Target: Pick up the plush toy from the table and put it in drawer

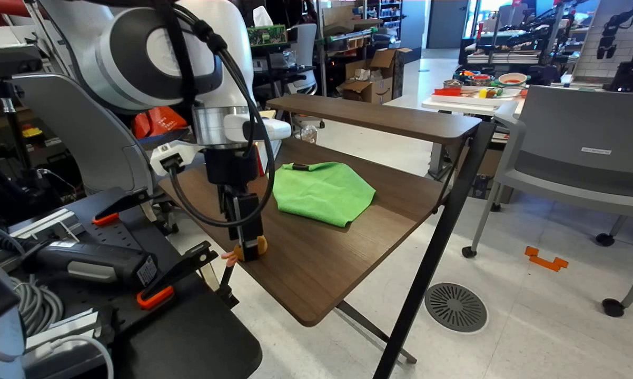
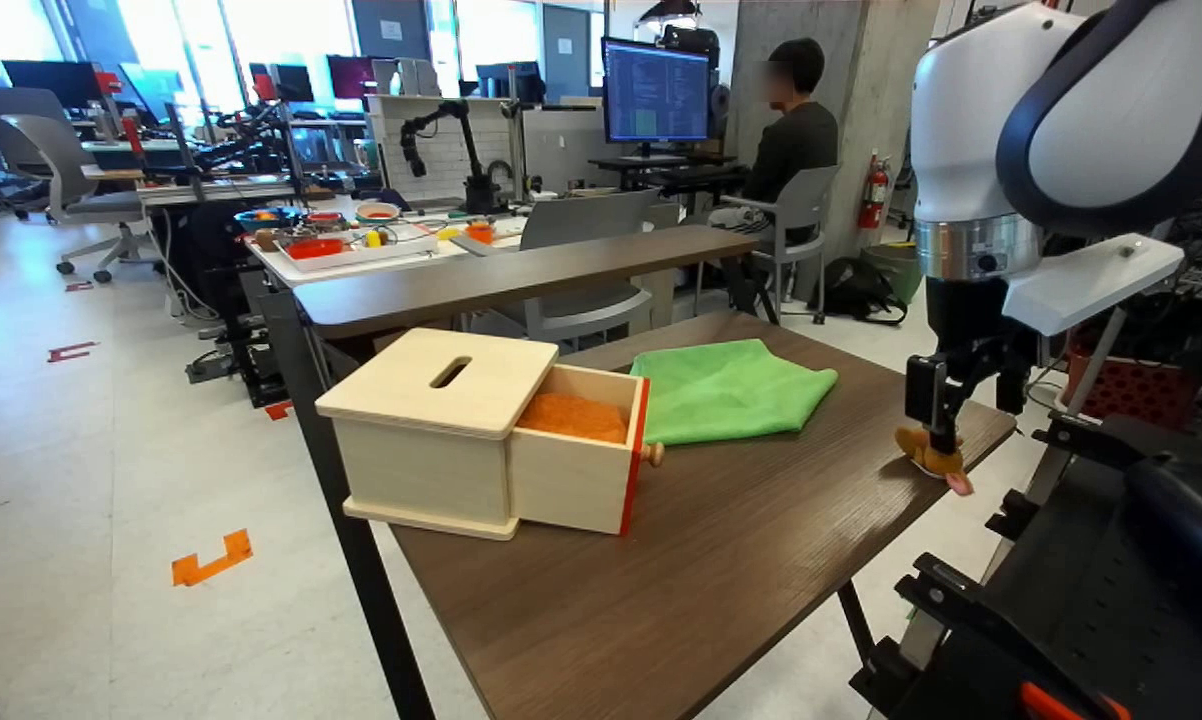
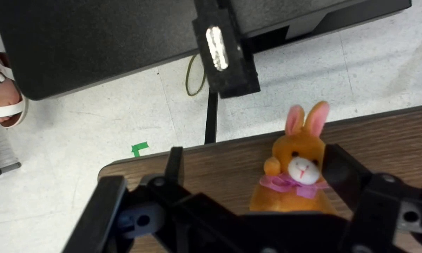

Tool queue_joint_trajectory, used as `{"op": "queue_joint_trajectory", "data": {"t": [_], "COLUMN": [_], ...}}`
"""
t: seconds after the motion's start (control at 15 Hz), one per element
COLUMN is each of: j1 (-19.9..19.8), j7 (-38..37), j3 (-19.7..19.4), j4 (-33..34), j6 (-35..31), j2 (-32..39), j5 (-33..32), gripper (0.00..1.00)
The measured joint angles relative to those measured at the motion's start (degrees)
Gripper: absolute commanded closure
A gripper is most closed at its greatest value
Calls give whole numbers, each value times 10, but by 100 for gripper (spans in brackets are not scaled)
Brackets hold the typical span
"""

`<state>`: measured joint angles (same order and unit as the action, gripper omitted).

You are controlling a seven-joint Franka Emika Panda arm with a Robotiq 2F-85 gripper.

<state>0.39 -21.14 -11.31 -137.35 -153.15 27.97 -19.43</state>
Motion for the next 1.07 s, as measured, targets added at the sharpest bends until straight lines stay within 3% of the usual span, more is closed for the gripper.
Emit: {"op": "queue_joint_trajectory", "data": {"t": [0.07, 0.2, 0.73, 1.07], "j1": [3, 9, 23, 26], "j7": [0, -1, -1, 0], "j3": [0, 0, 0, 5], "j4": [6, 14, 22, 9], "j6": [0, -10, -43, -43], "j2": [10, 26, 41, -5], "j5": [11, 37, 100, 116], "gripper": [25, 34, 95, 96]}}
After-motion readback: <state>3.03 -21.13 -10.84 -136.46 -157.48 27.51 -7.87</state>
